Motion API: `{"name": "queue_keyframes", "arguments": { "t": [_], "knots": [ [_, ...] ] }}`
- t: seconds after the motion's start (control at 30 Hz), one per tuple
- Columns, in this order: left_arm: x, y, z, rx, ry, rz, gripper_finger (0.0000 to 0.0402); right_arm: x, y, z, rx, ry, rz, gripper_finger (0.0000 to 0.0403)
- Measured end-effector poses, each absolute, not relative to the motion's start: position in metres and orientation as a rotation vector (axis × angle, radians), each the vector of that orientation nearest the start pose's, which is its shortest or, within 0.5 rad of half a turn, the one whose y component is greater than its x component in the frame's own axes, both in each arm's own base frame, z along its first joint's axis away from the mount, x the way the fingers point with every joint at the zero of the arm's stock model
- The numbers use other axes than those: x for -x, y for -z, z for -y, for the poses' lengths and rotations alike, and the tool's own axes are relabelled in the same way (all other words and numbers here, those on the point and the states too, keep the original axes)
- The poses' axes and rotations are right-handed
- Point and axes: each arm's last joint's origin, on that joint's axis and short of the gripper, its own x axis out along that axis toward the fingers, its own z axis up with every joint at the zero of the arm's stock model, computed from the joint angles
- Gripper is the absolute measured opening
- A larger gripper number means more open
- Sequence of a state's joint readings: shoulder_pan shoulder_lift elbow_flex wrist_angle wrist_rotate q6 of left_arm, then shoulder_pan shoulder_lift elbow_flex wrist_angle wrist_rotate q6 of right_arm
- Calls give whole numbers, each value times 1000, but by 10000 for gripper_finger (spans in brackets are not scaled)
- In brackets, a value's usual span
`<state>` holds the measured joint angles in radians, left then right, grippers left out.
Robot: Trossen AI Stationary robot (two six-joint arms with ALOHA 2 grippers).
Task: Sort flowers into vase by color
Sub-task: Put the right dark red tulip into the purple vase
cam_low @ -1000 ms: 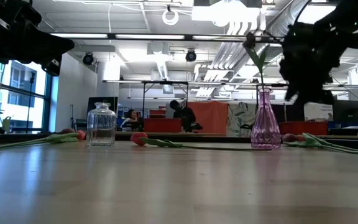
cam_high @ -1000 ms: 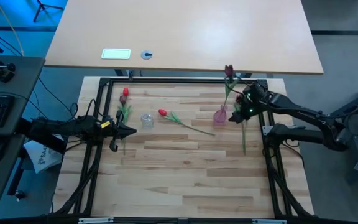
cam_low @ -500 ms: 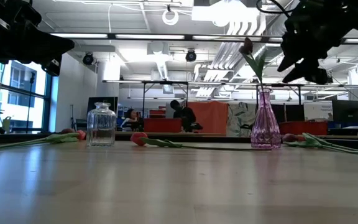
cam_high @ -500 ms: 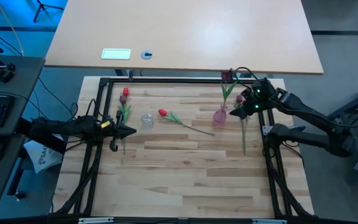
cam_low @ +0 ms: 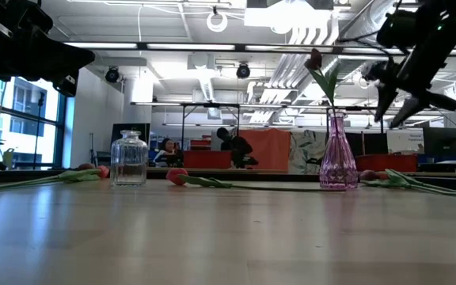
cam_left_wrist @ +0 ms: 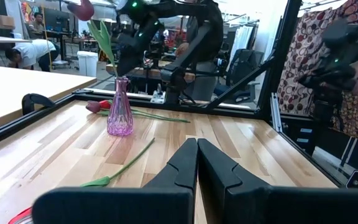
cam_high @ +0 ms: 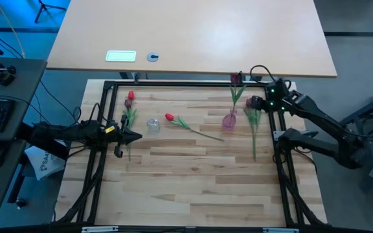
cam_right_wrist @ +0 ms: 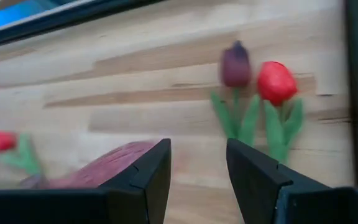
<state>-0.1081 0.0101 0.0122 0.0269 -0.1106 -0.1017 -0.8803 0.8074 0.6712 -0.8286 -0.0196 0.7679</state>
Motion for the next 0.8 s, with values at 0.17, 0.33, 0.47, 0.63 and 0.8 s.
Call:
{"name": "queue_keyframes", "arguments": {
  "t": [0.17, 0.33, 0.47, 0.63, 0.8],
  "knots": [
    [-97, -170, 7, 105, -1, 29, 0, -91, -222, 132, -1186, 1238, -597, 149],
    [-97, -170, 7, 105, -1, 29, 0, -85, -207, 154, -1320, 1253, -611, 149],
    [-97, -170, 7, 105, -1, 29, 0, -86, -195, 158, -1383, 1172, -728, 149],
    [-97, -169, 7, 105, -1, 29, 0, -94, -187, 149, -1390, 1043, -881, 149],
    [-97, -170, 7, 105, -1, 29, 0, -102, -183, 147, -1309, 1088, -956, 149]
  ]
}}
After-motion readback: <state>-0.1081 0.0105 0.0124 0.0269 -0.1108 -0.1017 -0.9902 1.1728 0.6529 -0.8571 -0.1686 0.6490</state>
